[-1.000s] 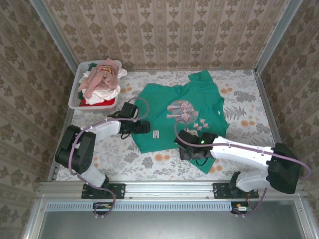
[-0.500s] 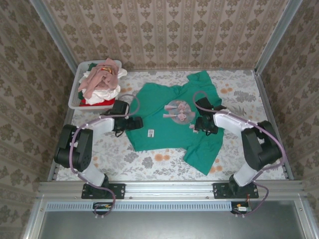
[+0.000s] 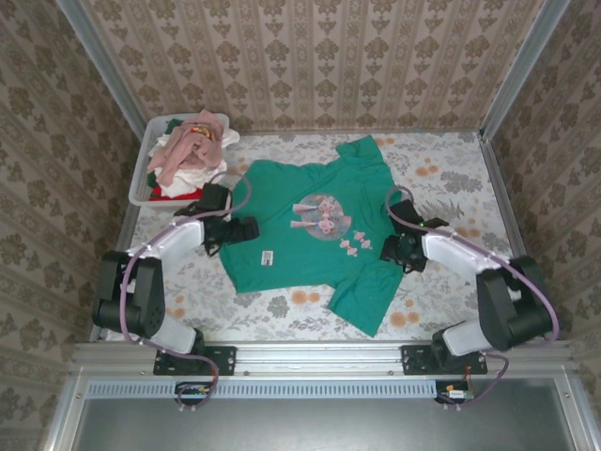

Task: Fold and stack the t-shirts

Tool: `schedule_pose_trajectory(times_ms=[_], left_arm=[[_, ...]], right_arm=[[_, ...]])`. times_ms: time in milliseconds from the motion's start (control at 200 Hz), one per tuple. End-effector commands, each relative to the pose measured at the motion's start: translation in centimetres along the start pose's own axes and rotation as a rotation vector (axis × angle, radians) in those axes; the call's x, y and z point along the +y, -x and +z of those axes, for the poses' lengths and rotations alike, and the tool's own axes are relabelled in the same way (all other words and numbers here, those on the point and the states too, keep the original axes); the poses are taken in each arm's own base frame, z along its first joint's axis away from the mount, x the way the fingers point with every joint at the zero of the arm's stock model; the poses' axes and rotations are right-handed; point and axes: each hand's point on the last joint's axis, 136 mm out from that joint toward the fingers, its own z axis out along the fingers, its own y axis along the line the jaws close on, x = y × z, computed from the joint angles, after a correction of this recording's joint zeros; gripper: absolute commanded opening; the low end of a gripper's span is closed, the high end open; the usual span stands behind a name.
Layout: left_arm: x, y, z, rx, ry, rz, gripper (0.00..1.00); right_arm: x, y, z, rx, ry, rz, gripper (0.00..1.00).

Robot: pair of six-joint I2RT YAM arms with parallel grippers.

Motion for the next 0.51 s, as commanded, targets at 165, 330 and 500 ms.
schedule_pose_trajectory(times_ms=[165, 330, 500], left_arm=[[-7.7, 12.8, -0.4, -0.267, -0.125, 0.145, 1.0], [-8.7, 16.8, 6.0, -0.215, -0.136, 0.126, 1.0], [-7.7, 18.3, 11.0, -0.169, -0.139, 0.074, 0.98]], right_arm=[[8.4, 10.6, -3.4, -0.153, 0.142, -0.092, 0.62], [13.6, 16.9, 1.1, -0.134, 0.15, -0.131, 0.6], [15.2, 20.4, 5.8, -0.085, 0.13, -0.116, 0.6]])
